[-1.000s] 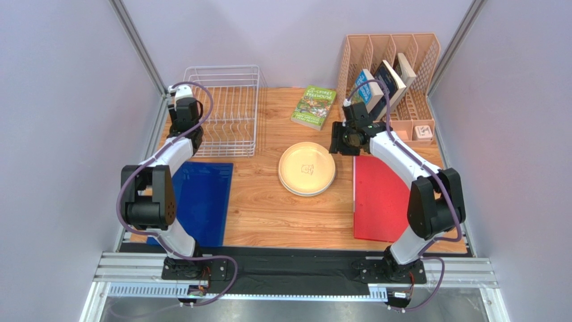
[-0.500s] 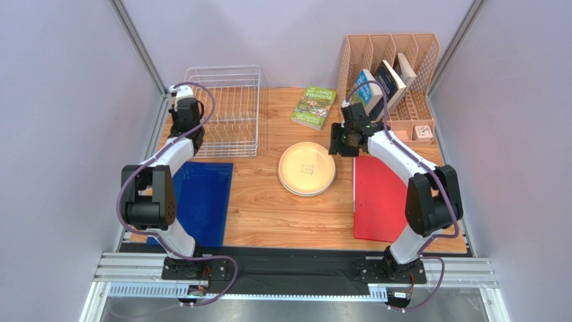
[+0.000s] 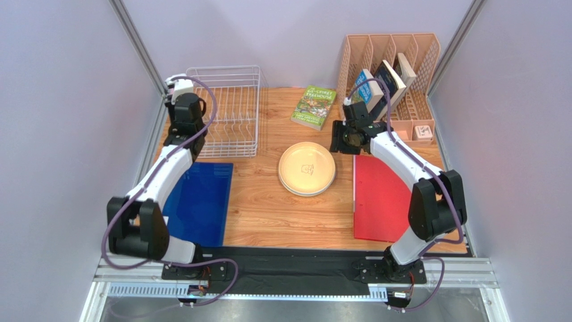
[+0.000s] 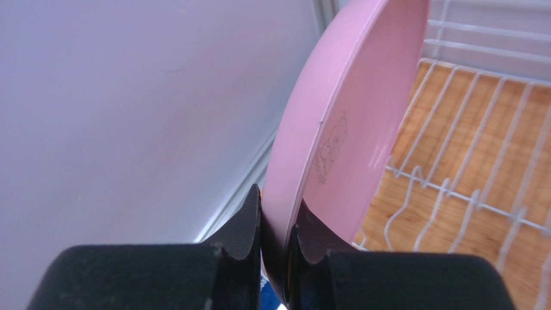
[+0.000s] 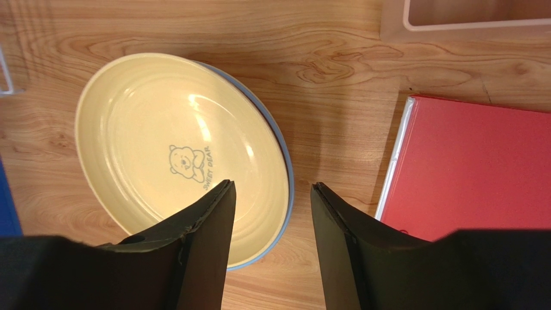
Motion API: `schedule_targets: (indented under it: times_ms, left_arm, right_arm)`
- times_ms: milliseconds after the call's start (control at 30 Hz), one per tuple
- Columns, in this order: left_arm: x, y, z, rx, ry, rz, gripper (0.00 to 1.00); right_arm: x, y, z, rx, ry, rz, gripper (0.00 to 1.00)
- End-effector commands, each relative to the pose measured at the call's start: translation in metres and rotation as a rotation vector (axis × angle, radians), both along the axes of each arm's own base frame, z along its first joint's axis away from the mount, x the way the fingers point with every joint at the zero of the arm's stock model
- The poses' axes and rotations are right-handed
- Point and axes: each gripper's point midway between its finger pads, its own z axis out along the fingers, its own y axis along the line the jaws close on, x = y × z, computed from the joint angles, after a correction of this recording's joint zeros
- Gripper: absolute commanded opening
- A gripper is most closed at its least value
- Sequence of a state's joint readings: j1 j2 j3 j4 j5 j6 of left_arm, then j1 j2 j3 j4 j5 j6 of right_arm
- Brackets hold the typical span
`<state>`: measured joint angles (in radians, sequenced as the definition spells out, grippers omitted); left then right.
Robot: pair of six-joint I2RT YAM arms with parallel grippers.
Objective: Unload the plates from the dish rack
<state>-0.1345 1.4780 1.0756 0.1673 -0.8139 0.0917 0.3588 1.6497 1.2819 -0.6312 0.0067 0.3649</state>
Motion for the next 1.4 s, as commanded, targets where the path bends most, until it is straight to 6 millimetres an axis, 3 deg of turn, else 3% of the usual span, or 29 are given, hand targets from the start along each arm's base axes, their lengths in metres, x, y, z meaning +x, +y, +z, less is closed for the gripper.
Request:
schedule_targets:
  times_ms: [0, 67, 167, 300, 433, 533, 833, 1033, 1100, 1133, 1167, 1233, 1267, 1333, 1367]
  left_arm:
    - [-0.018, -0.046, 0.055, -0.273, -0.149, -0.237, 0.0]
    - [-0.025, -0.068, 0.048, -0.397, -0.135, -0.322, 0.0]
    - [-0.031, -0.118, 0.043, -0.58, -0.106, -0.545, 0.0]
    - [-0.039, -0.164, 0.029, -0.784, -0.059, -0.702, 0.0]
    - [-0.047, -0.187, 0.006, -0.895, -0.024, -0.768, 0.0]
    - [-0.052, -0.208, 0.008, -0.975, -0.023, -0.846, 0.0]
    - [-0.064, -0.262, 0.007, -1.026, 0.035, -0.974, 0.0]
    - [-0.068, -0.286, 0.002, -1.035, 0.075, -1.022, 0.0]
    - [-0.068, -0.29, 0.002, -1.037, 0.08, -1.032, 0.0]
    - [-0.069, -0.291, 0.002, -1.038, 0.079, -1.04, 0.0]
    - [-0.068, -0.29, 0.004, -1.03, 0.072, -1.046, 0.0]
    - [-0.068, -0.289, 0.004, -1.016, 0.068, -1.045, 0.14]
    - [-0.068, -0.287, 0.001, -0.99, 0.08, -1.042, 0.31]
    - [-0.063, -0.278, 0.005, -0.937, 0.064, -1.011, 0.55]
    - [-0.066, -0.271, -0.006, -0.902, 0.106, -0.98, 0.7]
  right_arm:
    - [0.008, 0.021, 0.056, 0.115, -0.154, 0.064, 0.52]
    - [0.01, 0.031, 0.067, 0.168, -0.19, 0.089, 0.52]
    - [0.007, 0.054, 0.08, 0.281, -0.205, 0.171, 0.53]
    - [0.007, 0.078, 0.094, 0.405, -0.23, 0.25, 0.53]
    - [0.009, 0.103, 0.107, 0.549, -0.241, 0.321, 0.53]
    - [0.005, 0.115, 0.108, 0.618, -0.231, 0.361, 0.53]
    - [0.01, 0.122, 0.095, 0.615, -0.208, 0.368, 0.54]
    - [0.013, 0.125, 0.083, 0.606, -0.175, 0.369, 0.53]
    - [0.013, 0.124, 0.074, 0.592, -0.146, 0.363, 0.39]
    - [0.014, 0.121, 0.071, 0.578, -0.144, 0.346, 0.12]
    - [0.014, 0.119, 0.067, 0.57, -0.137, 0.337, 0.01]
    - [0.011, 0.11, 0.059, 0.544, -0.136, 0.303, 0.0]
    - [0.01, 0.106, 0.057, 0.533, -0.135, 0.287, 0.0]
    - [0.01, 0.088, 0.053, 0.485, -0.141, 0.224, 0.0]
    - [0.01, 0.079, 0.05, 0.466, -0.134, 0.194, 0.0]
